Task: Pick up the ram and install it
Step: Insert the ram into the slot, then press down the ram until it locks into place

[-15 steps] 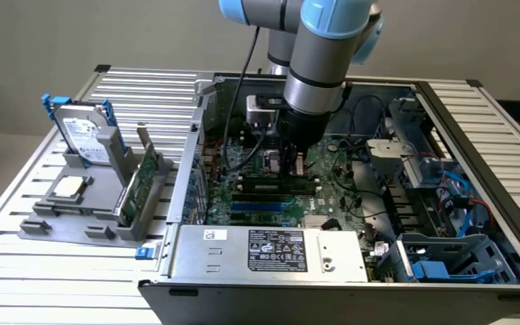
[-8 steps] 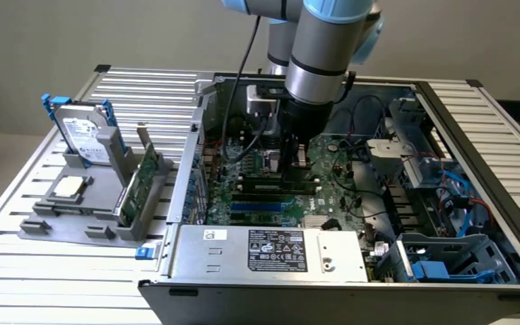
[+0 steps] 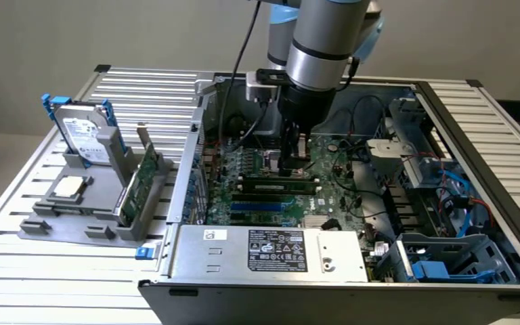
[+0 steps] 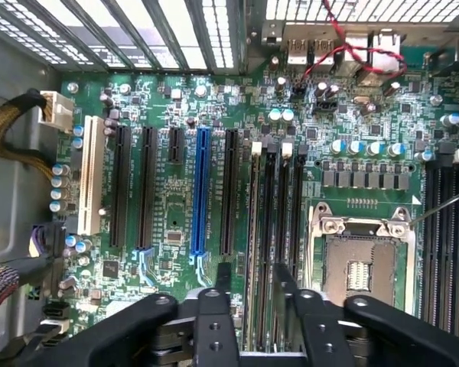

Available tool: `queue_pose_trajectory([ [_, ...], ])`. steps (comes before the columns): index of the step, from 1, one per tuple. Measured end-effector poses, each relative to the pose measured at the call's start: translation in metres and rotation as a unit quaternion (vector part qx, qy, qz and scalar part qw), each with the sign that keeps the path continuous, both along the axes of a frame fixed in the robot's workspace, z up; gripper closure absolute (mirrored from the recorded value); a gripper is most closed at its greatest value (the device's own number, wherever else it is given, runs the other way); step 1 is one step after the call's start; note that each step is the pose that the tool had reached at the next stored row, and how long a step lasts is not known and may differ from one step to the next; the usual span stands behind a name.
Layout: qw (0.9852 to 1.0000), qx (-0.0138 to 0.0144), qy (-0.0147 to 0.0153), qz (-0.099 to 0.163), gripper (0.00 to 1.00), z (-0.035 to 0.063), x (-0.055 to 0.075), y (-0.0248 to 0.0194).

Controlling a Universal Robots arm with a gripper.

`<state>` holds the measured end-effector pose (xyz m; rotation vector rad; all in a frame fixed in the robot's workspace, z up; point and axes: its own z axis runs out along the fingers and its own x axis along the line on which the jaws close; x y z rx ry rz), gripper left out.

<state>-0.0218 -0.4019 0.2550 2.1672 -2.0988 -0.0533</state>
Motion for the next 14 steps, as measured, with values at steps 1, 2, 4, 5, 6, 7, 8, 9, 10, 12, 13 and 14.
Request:
queue_pose_trajectory([
  [1,1.0000,0.0004,0.0000,-0.001,0.69,0.0015,-0.0004,0.0000],
  [2,1.0000,0.0005,0.0000,-0.002,0.76,0.0029,-0.0008,0.0000],
  [4,1.0000,0.0007,0.0001,-0.003,0.87,0.0043,-0.0020,0.0000],
  [5,1.0000,0.0011,0.0000,-0.004,0.87,0.0043,-0.0027,0.0000],
  [6,1.0000,0.0011,0.0000,-0.004,0.89,0.0043,-0.0032,0.0000],
  [7,1.0000,0.0012,0.0000,-0.004,0.89,0.0043,-0.0032,0.0000],
  [8,1.0000,0.0012,0.0000,-0.004,0.89,0.0043,-0.0032,0.0000],
  [9,1.0000,0.0011,0.0000,-0.004,0.89,0.0044,-0.0032,0.0000],
  [10,1.0000,0.0011,0.0000,-0.004,0.89,0.0044,-0.0033,0.0000],
  [12,1.0000,0.0011,0.0000,-0.004,0.89,0.0044,-0.0033,0.0000],
  [13,1.0000,0.0011,0.0000,-0.004,0.89,0.0044,-0.0033,0.0000],
  [14,1.0000,0.0011,0.0000,-0.004,0.89,0.0044,-0.0033,0.0000],
])
